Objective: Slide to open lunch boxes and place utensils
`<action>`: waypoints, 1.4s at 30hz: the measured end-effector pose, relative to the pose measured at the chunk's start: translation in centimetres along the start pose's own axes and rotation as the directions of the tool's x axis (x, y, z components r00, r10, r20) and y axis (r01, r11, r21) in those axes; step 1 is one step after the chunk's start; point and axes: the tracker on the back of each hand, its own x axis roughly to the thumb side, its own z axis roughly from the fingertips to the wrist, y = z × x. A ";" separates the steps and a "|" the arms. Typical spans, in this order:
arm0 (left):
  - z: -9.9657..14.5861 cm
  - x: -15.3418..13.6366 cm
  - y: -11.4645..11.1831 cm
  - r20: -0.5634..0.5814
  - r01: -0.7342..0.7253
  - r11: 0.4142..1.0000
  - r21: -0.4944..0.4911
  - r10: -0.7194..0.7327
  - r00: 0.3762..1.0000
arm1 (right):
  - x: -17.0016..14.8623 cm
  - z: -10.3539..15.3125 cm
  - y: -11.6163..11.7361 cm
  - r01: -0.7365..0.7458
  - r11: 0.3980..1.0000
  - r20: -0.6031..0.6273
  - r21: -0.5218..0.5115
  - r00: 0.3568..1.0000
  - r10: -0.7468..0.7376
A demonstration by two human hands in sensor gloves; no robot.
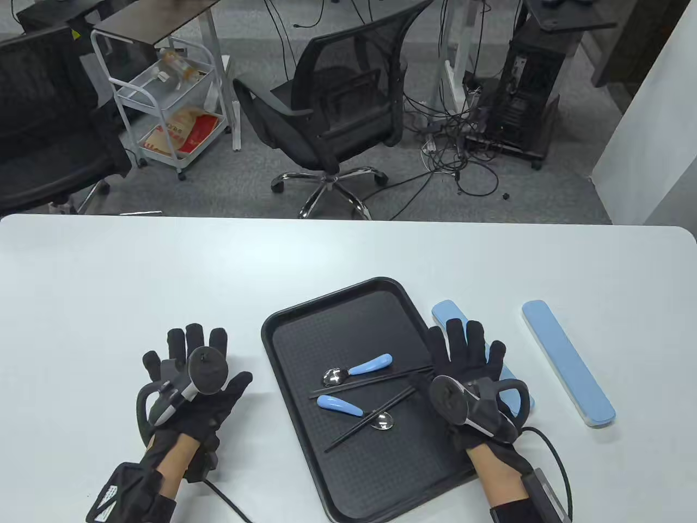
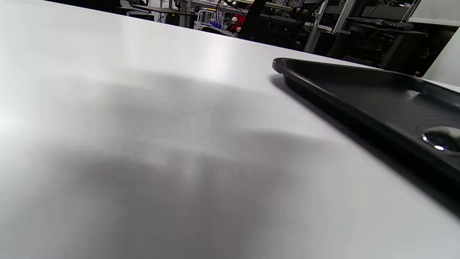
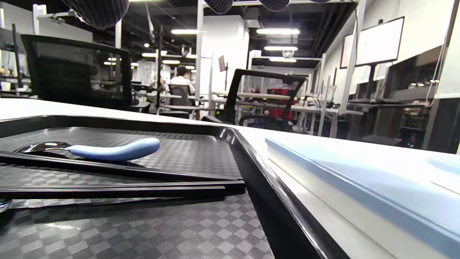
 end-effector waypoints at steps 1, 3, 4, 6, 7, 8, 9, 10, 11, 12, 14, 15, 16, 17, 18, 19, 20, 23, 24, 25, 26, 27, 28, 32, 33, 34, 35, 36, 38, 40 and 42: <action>0.0 0.0 0.0 -0.001 0.003 1.000 -0.003 -0.003 1.000 | 0.0 0.0 0.0 0.000 1.000 0.002 -0.001 1.000 0.000; 0.1 0.0 0.0 -0.003 -0.002 1.000 -0.004 0.002 1.000 | 0.0 -0.1 0.0 -0.006 1.000 -0.001 0.000 1.000 0.006; 0.1 -0.1 0.0 -0.003 -0.005 1.000 -0.004 0.005 1.000 | -0.2 -0.1 0.0 -0.002 1.000 -0.007 -0.002 1.000 0.002; 0.1 -0.1 -0.1 -0.001 -0.008 1.000 -0.006 0.008 1.000 | -0.6 0.0 0.0 0.021 1.000 -0.025 0.002 0.999 -0.021; 0.0 -0.2 -0.2 0.001 -0.008 1.000 -0.009 0.008 1.000 | -0.9 0.0 0.0 0.028 1.000 -0.034 0.006 0.999 -0.028; -0.1 -0.2 -0.3 -0.002 -0.007 1.000 -0.015 0.007 1.000 | -1.2 0.0 0.1 0.035 0.999 -0.047 0.007 0.998 -0.034; -0.2 -0.3 -0.4 -0.005 -0.006 1.000 -0.023 0.006 1.000 | -1.7 -0.1 0.2 0.041 0.999 -0.062 0.012 0.997 -0.040; -0.2 -0.3 -0.4 -0.005 -0.009 1.000 -0.026 0.009 1.000 | -2.1 -0.1 0.3 0.045 0.999 -0.078 0.016 0.996 -0.043; -0.3 -0.3 -0.4 -0.005 -0.013 1.000 -0.027 0.013 1.000 | -2.7 -0.1 0.5 0.051 0.998 -0.099 0.024 0.994 -0.048; -0.3 -0.4 -0.5 -0.005 -0.016 1.000 -0.026 0.016 1.000 | -3.1 -0.2 0.7 0.058 0.998 -0.117 0.033 0.992 -0.054; -0.3 -0.4 -0.4 -0.007 -0.020 0.999 -0.030 0.020 1.000 | -4.4 0.0 1.4 0.076 0.996 -0.174 0.042 0.982 -0.068; -0.2 -0.4 -0.4 -0.015 -0.021 0.999 -0.028 0.020 1.000 | -5.1 0.0 1.7 0.080 0.996 -0.206 0.048 0.976 -0.068; -0.2 -0.4 -0.4 -0.017 -0.022 0.999 -0.028 0.021 1.000 | -5.6 0.1 2.0 0.084 0.994 -0.224 0.065 0.972 -0.067; -0.2 -0.5 -0.4 -0.023 -0.021 0.999 -0.029 0.020 1.000 | -6.3 0.2 2.4 0.092 0.992 -0.253 0.088 0.965 -0.067; -0.2 -0.5 -0.4 -0.024 -0.022 0.999 -0.033 0.022 0.999 | -6.7 0.3 2.6 0.094 0.991 -0.264 0.096 0.962 -0.066; -0.3 -0.5 -0.4 -0.024 -0.027 0.999 -0.039 0.026 0.999 | -7.2 0.3 2.9 0.093 0.990 -0.280 0.108 0.958 -0.059; -0.3 -0.6 -0.4 -0.028 -0.027 0.999 -0.040 0.026 0.999 | -7.5 0.3 3.1 0.094 0.988 -0.292 0.121 0.955 -0.055; -0.5 -0.8 -0.6 -0.035 -0.031 0.997 -0.071 0.028 0.999 | -8.3 0.4 4.1 0.116 0.974 -0.334 0.192 0.941 -0.046; -0.5 -0.9 -0.6 -0.043 -0.030 0.996 -0.083 0.026 0.999 | -8.4 0.3 4.4 0.116 0.971 -0.351 0.211 0.936 -0.036; -0.5 -1.0 -0.7 -0.048 -0.031 0.996 -0.087 0.027 0.998 | -8.5 0.3 4.6 0.108 0.969 -0.359 0.221 0.933 -0.022; -0.6 -1.2 -0.7 -0.048 -0.040 0.995 -0.090 0.036 0.998 | -8.7 0.3 4.9 0.088 0.969 -0.383 0.232 0.924 0.007; -0.7 -1.3 -0.7 -0.049 -0.047 0.995 -0.093 0.043 0.998 | -8.8 0.3 5.1 0.087 0.961 -0.402 0.262 0.915 0.027; -0.7 -1.3 -0.8 -0.051 -0.052 0.994 -0.095 0.047 0.998 | -8.9 0.3 5.3 0.094 0.954 -0.406 0.284 0.914 0.030; -0.8 -1.5 -0.8 -0.051 -0.060 0.993 -0.098 0.055 0.997 | -9.5 0.3 6.4 0.134 0.927 -0.444 0.351 0.895 0.039; -0.8 -1.5 -0.8 -0.050 -0.058 0.993 -0.099 0.053 0.997 | -9.7 0.4 6.6 0.140 0.923 -0.451 0.359 0.892 0.040; -0.8 -1.5 -0.8 -0.046 -0.057 0.993 -0.103 0.052 0.998 | -9.9 0.4 6.7 0.163 0.921 -0.457 0.353 0.889 0.018; -0.8 -1.5 -0.7 -0.044 -0.056 0.993 -0.105 0.052 0.998 | -10.0 0.4 6.7 0.191 0.923 -0.471 0.334 0.882 -0.012; -0.8 -1.5 -0.7 -0.041 -0.057 0.993 -0.106 0.053 0.998 | -10.0 0.4 6.6 0.196 0.925 -0.476 0.327 0.879 -0.018; -0.8 -1.4 -0.7 -0.037 -0.060 0.993 -0.106 0.057 0.998 | -10.1 0.4 6.5 0.146 0.940 -0.451 0.309 0.893 0.010; -0.8 -1.4 -0.7 -0.031 -0.059 0.993 -0.104 0.056 0.998 | -10.1 0.5 6.4 0.133 0.948 -0.443 0.288 0.896 0.009; -0.7 -1.3 -0.7 -0.025 -0.058 0.994 -0.097 0.056 0.998 | -10.3 0.5 6.0 0.153 0.959 -0.451 0.240 0.892 -0.030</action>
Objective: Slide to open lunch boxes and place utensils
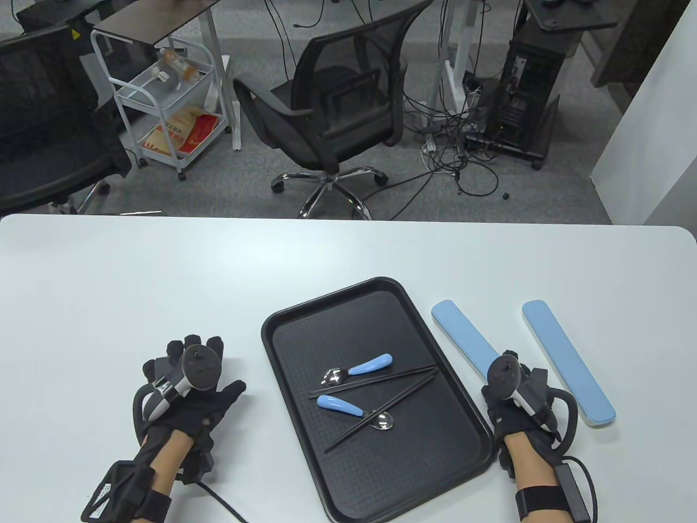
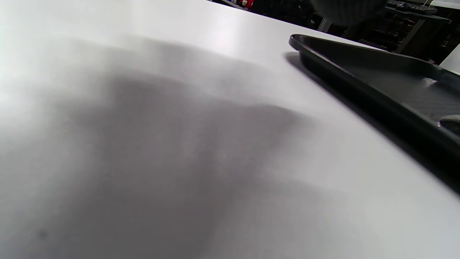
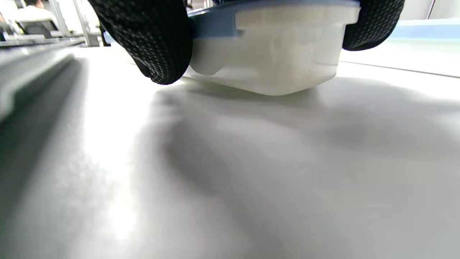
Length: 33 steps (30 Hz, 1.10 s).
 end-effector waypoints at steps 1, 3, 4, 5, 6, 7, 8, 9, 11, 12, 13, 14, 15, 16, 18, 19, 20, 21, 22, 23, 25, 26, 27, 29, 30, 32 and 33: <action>0.0 0.1 0.0 0.005 0.000 1.000 0.005 0.000 1.000 | -0.1 0.1 -0.4 0.019 0.999 -0.003 -0.026 1.000 -0.019; 0.0 0.2 0.0 0.010 0.001 1.000 0.011 -0.001 1.000 | -0.1 0.3 -1.0 0.038 0.997 0.010 -0.062 0.999 -0.038; 0.0 0.3 0.0 0.011 0.008 1.000 0.010 -0.008 1.000 | 0.0 0.3 -1.3 0.045 0.996 0.020 -0.076 0.999 -0.043; 0.0 0.4 0.0 0.010 0.014 1.000 0.009 -0.014 1.000 | 0.0 0.4 -1.5 0.052 0.995 0.023 -0.086 0.998 -0.050; 0.1 0.4 -0.1 0.012 0.019 1.000 0.011 -0.019 1.000 | 0.2 0.4 -1.8 0.065 0.993 0.033 -0.099 0.998 -0.062; 0.1 0.5 -0.1 0.015 0.022 1.000 0.013 -0.022 1.000 | 0.4 0.5 -2.0 0.075 0.992 0.041 -0.104 0.997 -0.071; 0.1 0.6 -0.1 0.021 0.024 1.000 0.016 -0.024 0.999 | 0.5 0.5 -2.1 0.087 0.990 0.051 -0.107 0.995 -0.082; 0.1 0.7 0.0 0.029 0.023 1.000 0.018 -0.024 0.999 | 0.8 0.6 -2.3 0.097 0.988 0.064 -0.118 0.994 -0.089; 0.3 1.0 0.1 0.047 0.025 0.999 0.029 -0.027 0.999 | 1.4 0.8 -2.7 0.105 0.986 0.083 -0.129 0.992 -0.095; 0.3 1.1 0.1 0.059 0.025 0.999 0.035 -0.027 0.998 | 1.6 0.9 -2.9 0.113 0.985 0.093 -0.127 0.990 -0.102; 0.4 1.3 0.1 0.073 0.029 0.999 0.046 -0.033 0.997 | 1.9 1.0 -3.1 0.129 0.983 0.111 -0.130 0.987 -0.115; 0.5 1.5 0.2 0.080 0.034 0.998 0.051 -0.038 0.996 | 2.1 1.1 -3.2 0.135 0.982 0.119 -0.131 0.986 -0.119; 0.6 1.7 0.2 0.096 0.042 0.997 0.058 -0.048 0.994 | 2.5 1.2 -3.4 0.142 0.981 0.131 -0.130 0.983 -0.125; 0.6 1.9 0.2 0.105 0.049 0.997 0.066 -0.056 0.993 | 2.7 1.2 -3.6 0.148 0.982 0.142 -0.120 0.981 -0.131; 0.9 2.4 0.2 0.124 0.066 0.994 0.091 -0.077 0.989 | 3.4 1.6 -3.8 0.165 0.979 0.173 -0.116 0.974 -0.144; 1.0 2.6 0.2 0.135 0.068 0.993 0.099 -0.082 0.987 | 3.8 1.7 -3.9 0.164 0.979 0.189 -0.118 0.972 -0.140; 1.1 2.8 0.2 0.153 0.071 0.992 0.104 -0.087 0.984 | 4.2 1.9 -4.0 0.155 0.980 0.212 -0.123 0.969 -0.127; 1.1 2.9 0.2 0.164 0.074 0.991 0.109 -0.091 0.982 | 4.5 2.0 -4.0 0.143 0.981 0.235 -0.133 0.966 -0.109; 1.2 3.1 0.1 0.173 0.080 0.990 0.116 -0.100 0.980 | 5.0 2.2 -4.0 0.123 0.982 0.256 -0.145 0.963 -0.083; 1.3 3.3 0.1 0.183 0.089 0.989 0.122 -0.111 0.977 | 5.5 2.4 -4.0 0.112 0.983 0.272 -0.144 0.960 -0.069; 1.5 3.7 0.1 0.196 0.106 0.986 0.130 -0.130 0.972 | 6.4 2.8 -4.0 0.109 0.984 0.307 -0.142 0.950 -0.061; 1.6 3.9 0.1 0.203 0.113 0.984 0.137 -0.140 0.969 | 6.8 3.0 -4.0 0.112 0.984 0.320 -0.139 0.945 -0.062; 1.7 4.2 0.1 0.212 0.120 0.982 0.146 -0.150 0.966 | 7.3 3.2 -4.1 0.114 0.984 0.343 -0.134 0.937 -0.062; 2.0 4.7 0.1 0.223 0.143 0.977 0.158 -0.177 0.959 | 8.3 3.6 -4.1 0.109 0.985 0.379 -0.130 0.924 -0.052; 2.1 5.0 0.1 0.227 0.159 0.975 0.157 -0.192 0.955 | 8.9 3.9 -4.0 0.104 0.987 0.400 -0.125 0.915 -0.045; 2.3 5.4 -0.1 0.242 0.164 0.974 0.154 -0.198 0.950 | 9.7 4.2 -3.9 0.095 0.988 0.435 -0.120 0.900 -0.034; 2.3 5.6 -0.2 0.249 0.168 0.974 0.152 -0.202 0.947 | 10.3 4.5 -3.7 0.088 0.989 0.453 -0.119 0.891 -0.025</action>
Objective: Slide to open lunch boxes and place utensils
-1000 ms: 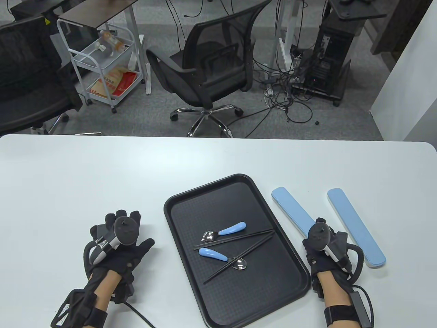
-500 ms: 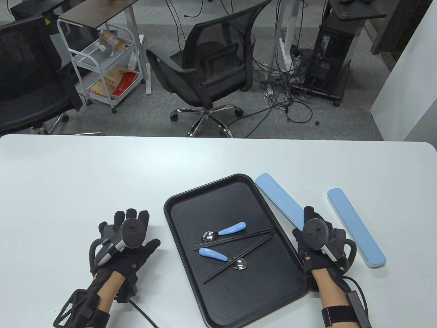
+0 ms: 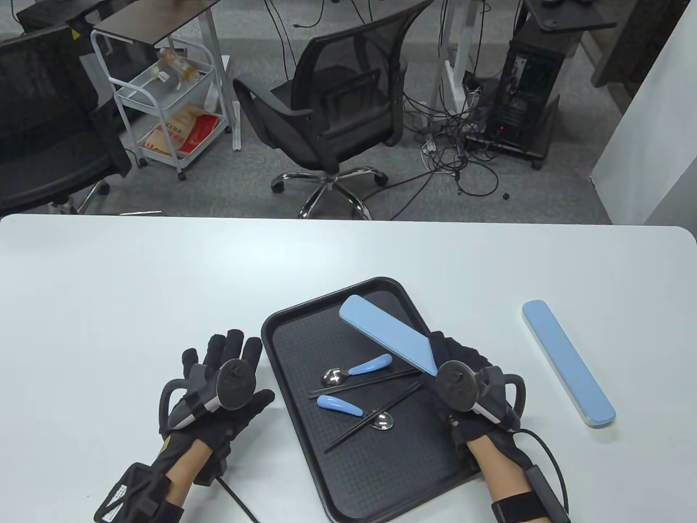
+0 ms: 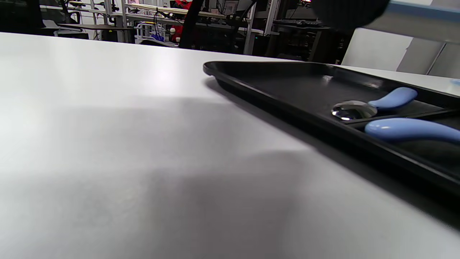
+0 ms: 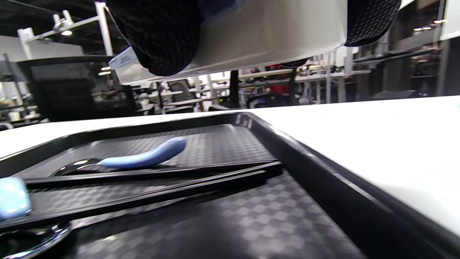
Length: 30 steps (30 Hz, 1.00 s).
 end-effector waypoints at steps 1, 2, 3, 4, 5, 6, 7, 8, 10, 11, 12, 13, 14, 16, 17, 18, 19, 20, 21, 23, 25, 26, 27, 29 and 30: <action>0.0 0.2 0.0 0.005 0.002 1.000 -0.001 -0.002 1.000 | 0.3 0.0 0.1 -0.004 1.000 0.014 0.002 1.000 0.004; 0.1 0.4 0.1 0.017 0.004 1.000 0.007 -0.004 1.000 | 0.9 0.1 0.3 -0.011 1.000 0.036 0.009 0.999 0.011; 0.2 0.6 0.1 0.024 0.007 1.000 0.009 -0.007 1.000 | 1.4 0.1 0.4 -0.014 1.000 0.050 0.015 0.999 0.014; 0.3 0.9 0.2 0.036 0.010 1.000 0.017 -0.011 0.999 | 2.0 0.2 0.6 -0.016 1.000 0.067 0.025 0.998 0.014; 0.4 1.1 0.2 0.048 0.012 1.000 0.025 -0.013 0.999 | 2.5 0.2 0.7 -0.015 0.999 0.091 0.030 0.996 0.012; 0.4 1.4 0.3 0.058 0.014 1.000 0.028 -0.016 0.998 | 3.0 0.3 0.7 -0.019 0.999 0.118 0.034 0.993 0.015; 0.5 1.7 0.3 0.074 0.016 0.999 0.032 -0.018 0.997 | 3.7 0.4 0.8 -0.023 0.999 0.138 0.038 0.990 0.018; 0.5 1.9 0.4 0.085 0.018 0.999 0.035 -0.021 0.996 | 4.1 0.4 0.8 -0.028 0.999 0.151 0.036 0.988 0.022; 0.7 2.4 0.4 0.108 0.032 0.998 0.052 -0.037 0.993 | 5.2 0.6 0.9 -0.038 0.999 0.187 0.030 0.982 0.031; 0.8 2.7 0.4 0.125 0.028 0.998 0.054 -0.034 0.992 | 6.0 0.8 1.0 -0.042 0.998 0.205 0.036 0.978 0.033; 0.9 3.0 0.4 0.138 0.017 0.998 0.054 -0.025 0.990 | 6.5 0.9 1.0 -0.043 0.998 0.227 0.036 0.973 0.034; 0.9 3.2 0.3 0.149 0.011 0.999 0.049 -0.018 0.989 | 7.1 1.0 1.1 -0.050 0.998 0.247 0.031 0.968 0.041; 0.9 3.5 0.3 0.161 0.004 0.999 0.045 -0.011 0.987 | 7.6 1.2 1.2 -0.055 0.998 0.262 0.033 0.964 0.045; 1.0 3.9 0.2 0.183 0.006 0.998 0.061 -0.017 0.983 | 8.6 1.4 1.3 -0.064 0.997 0.297 0.035 0.953 0.051; 1.0 4.0 0.1 0.190 0.016 0.998 0.060 -0.027 0.981 | 8.9 1.5 1.4 -0.064 0.997 0.308 0.035 0.950 0.051; 1.1 4.2 0.1 0.199 0.029 0.997 0.064 -0.042 0.979 | 9.4 1.7 1.4 -0.065 0.997 0.323 0.031 0.945 0.052; 1.1 4.4 0.0 0.209 0.038 0.997 0.069 -0.052 0.976 | 9.9 1.9 1.5 -0.065 0.998 0.343 0.027 0.938 0.051; 1.1 4.5 0.0 0.211 0.043 0.996 0.075 -0.058 0.976 | 10.2 2.0 1.5 -0.065 0.998 0.356 0.023 0.933 0.053; 1.2 4.7 0.0 0.217 0.049 0.995 0.081 -0.066 0.974 | 10.6 2.1 1.6 -0.069 0.997 0.370 0.026 0.928 0.054; 1.2 4.8 -0.1 0.230 0.053 0.995 0.080 -0.070 0.971 | 11.2 2.3 1.6 -0.069 0.997 0.385 0.028 0.921 0.053; 1.3 4.9 -0.1 0.255 0.054 0.996 0.078 -0.072 0.964 | 11.8 2.6 1.6 -0.067 0.997 0.400 0.030 0.915 0.049; 1.2 5.0 -0.1 0.258 0.057 0.996 0.069 -0.073 0.963 | 11.9 2.6 1.6 -0.064 0.997 0.406 0.030 0.913 0.047; 1.2 5.0 -0.2 0.261 0.058 0.996 0.063 -0.073 0.963 | 12.1 2.7 1.6 -0.060 0.998 0.419 0.023 0.907 0.044; 1.2 5.1 -0.2 0.272 0.058 0.996 0.072 -0.076 0.959 | 12.4 2.9 1.6 -0.056 0.998 0.424 0.025 0.905 0.040; 1.2 5.1 -0.3 0.277 0.060 0.996 0.073 -0.078 0.958 | 12.5 2.9 1.5 -0.053 0.998 0.430 0.023 0.902 0.038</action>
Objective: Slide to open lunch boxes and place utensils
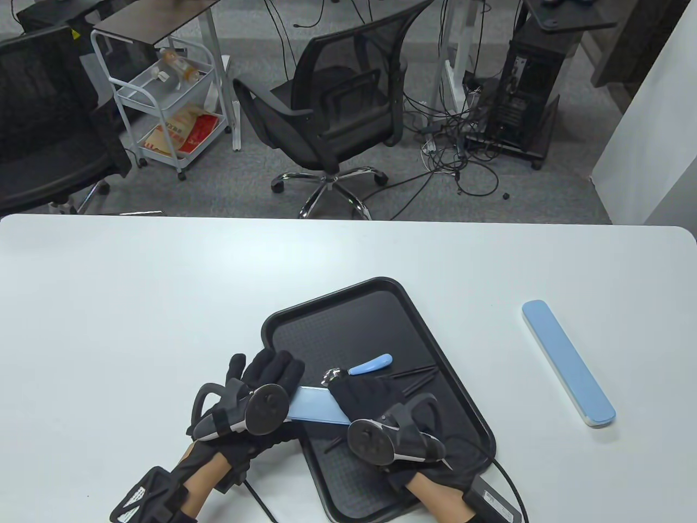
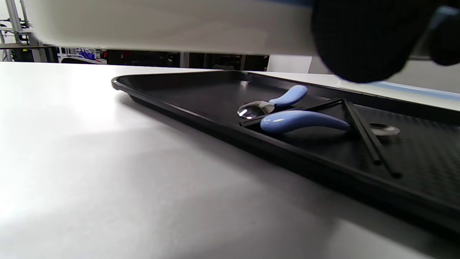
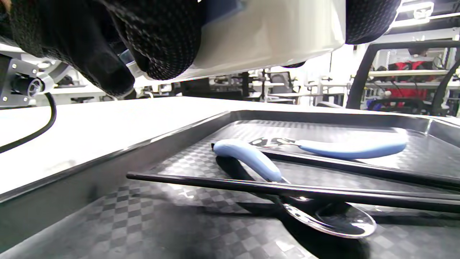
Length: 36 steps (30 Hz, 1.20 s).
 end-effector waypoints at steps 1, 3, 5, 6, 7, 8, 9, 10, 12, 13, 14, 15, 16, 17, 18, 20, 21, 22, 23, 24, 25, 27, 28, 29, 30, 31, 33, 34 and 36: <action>0.0 0.0 0.0 0.002 0.002 1.000 0.004 -0.002 1.000 | 0.1 0.0 0.0 0.004 1.000 0.006 -0.003 1.000 -0.004; 0.0 0.1 0.1 0.019 -0.002 1.000 0.024 0.002 1.000 | 0.3 0.0 -0.1 0.005 1.000 0.008 -0.008 1.000 -0.005; 0.0 0.0 0.1 0.023 -0.013 1.000 0.024 0.012 1.000 | 0.2 0.1 -0.2 0.004 1.000 0.013 -0.012 1.000 -0.004; 0.0 -0.1 0.1 0.025 -0.021 0.999 0.025 0.020 0.999 | 0.1 0.1 -0.2 0.007 1.000 0.012 -0.012 1.000 -0.007; -0.1 -0.2 0.2 0.020 -0.028 1.000 0.013 0.028 0.999 | -0.2 0.2 -0.2 0.021 0.999 0.014 -0.028 1.000 -0.021; -0.1 -0.4 0.2 0.022 -0.048 0.999 0.009 0.048 0.999 | -0.6 0.2 -0.4 0.042 0.999 0.003 -0.030 0.999 -0.042; -0.2 -0.6 0.2 0.011 -0.063 0.998 0.006 0.063 0.998 | -0.9 0.2 -0.5 0.054 0.998 -0.012 -0.030 0.998 -0.055; -0.2 -1.0 0.3 -0.013 -0.074 0.997 -0.006 0.074 0.997 | -1.8 0.3 -0.8 0.075 0.997 -0.046 -0.029 0.996 -0.076; -0.1 -1.7 0.4 -0.035 -0.121 0.993 -0.003 0.121 0.992 | -3.4 0.6 -1.3 0.125 0.991 -0.082 -0.057 0.988 -0.129; -0.1 -2.0 0.5 -0.044 -0.142 0.990 -0.008 0.141 0.989 | -4.2 0.7 -1.4 0.156 0.985 -0.101 -0.073 0.981 -0.163; -0.1 -2.5 0.6 -0.050 -0.170 0.985 -0.009 0.169 0.984 | -5.5 1.0 -1.6 0.219 0.972 -0.118 -0.089 0.966 -0.229; 0.0 -2.8 0.7 -0.058 -0.192 0.981 -0.007 0.192 0.980 | -6.5 1.3 -1.5 0.272 0.957 -0.134 -0.096 0.950 -0.283; 0.0 -3.1 0.8 -0.060 -0.214 0.977 -0.004 0.213 0.975 | -7.5 1.6 -1.4 0.328 0.939 -0.150 -0.103 0.928 -0.341; 0.0 -3.4 0.9 -0.064 -0.237 0.972 -0.001 0.236 0.970 | -8.6 1.8 -1.2 0.394 0.913 -0.153 -0.105 0.901 -0.406; 0.0 -3.5 1.0 -0.064 -0.248 0.969 -0.001 0.247 0.967 | -9.0 2.0 -1.0 0.426 0.899 -0.162 -0.107 0.884 -0.438; 0.1 -3.7 1.1 -0.067 -0.262 0.965 0.004 0.262 0.963 | -10.2 2.3 -0.4 0.508 0.855 -0.165 -0.106 0.839 -0.519; 0.1 -3.7 1.1 -0.063 -0.265 0.964 0.003 0.265 0.962 | -10.6 2.4 -0.1 0.551 0.828 -0.158 -0.104 0.813 -0.561; 0.2 -3.7 1.2 -0.060 -0.262 0.965 0.001 0.262 0.963 | -10.8 2.4 0.3 0.594 0.798 -0.139 -0.100 0.786 -0.602; 0.2 -3.6 1.2 -0.055 -0.260 0.966 0.003 0.259 0.964 | -10.8 2.3 0.4 0.621 0.777 -0.122 -0.100 0.768 -0.629; 0.2 -3.5 1.3 -0.048 -0.257 0.966 0.005 0.257 0.965 | -10.8 2.2 0.7 0.669 0.737 -0.098 -0.094 0.731 -0.676; 0.2 -3.4 1.3 -0.043 -0.255 0.967 0.001 0.255 0.966 | -10.7 2.2 0.9 0.694 0.714 -0.086 -0.089 0.709 -0.700; 0.1 -3.2 1.3 -0.029 -0.255 0.967 -0.006 0.255 0.967 | -10.3 1.8 1.1 0.726 0.683 -0.075 -0.085 0.679 -0.731; 0.1 -3.1 1.3 -0.025 -0.256 0.967 -0.011 0.255 0.967 | -10.1 1.7 1.2 0.727 0.682 -0.067 -0.079 0.679 -0.731; 0.1 -3.0 1.3 -0.018 -0.252 0.968 -0.019 0.251 0.968 | -10.0 1.6 1.3 0.735 0.674 -0.062 -0.072 0.671 -0.739; 0.1 -2.9 1.3 -0.019 -0.250 0.968 -0.020 0.250 0.968 | -9.8 1.5 1.3 0.740 0.669 -0.055 -0.067 0.667 -0.743; 0.1 -2.9 1.3 -0.018 -0.247 0.969 -0.021 0.246 0.969 | -9.7 1.5 1.4 0.749 0.660 -0.050 -0.065 0.658 -0.752; 0.1 -2.8 1.3 -0.019 -0.242 0.970 -0.024 0.242 0.970 | -9.6 1.5 1.4 0.776 0.626 -0.030 -0.079 0.626 -0.779; 0.1 -2.8 1.3 -0.020 -0.243 0.970 -0.024 0.242 0.970 | -9.5 1.5 1.5 0.783 0.615 -0.022 -0.093 0.615 -0.788; 0.1 -2.9 1.3 -0.022 -0.252 0.967 -0.027 0.251 0.968 | -9.4 1.5 1.6 0.797 0.594 -0.005 -0.110 0.597 -0.802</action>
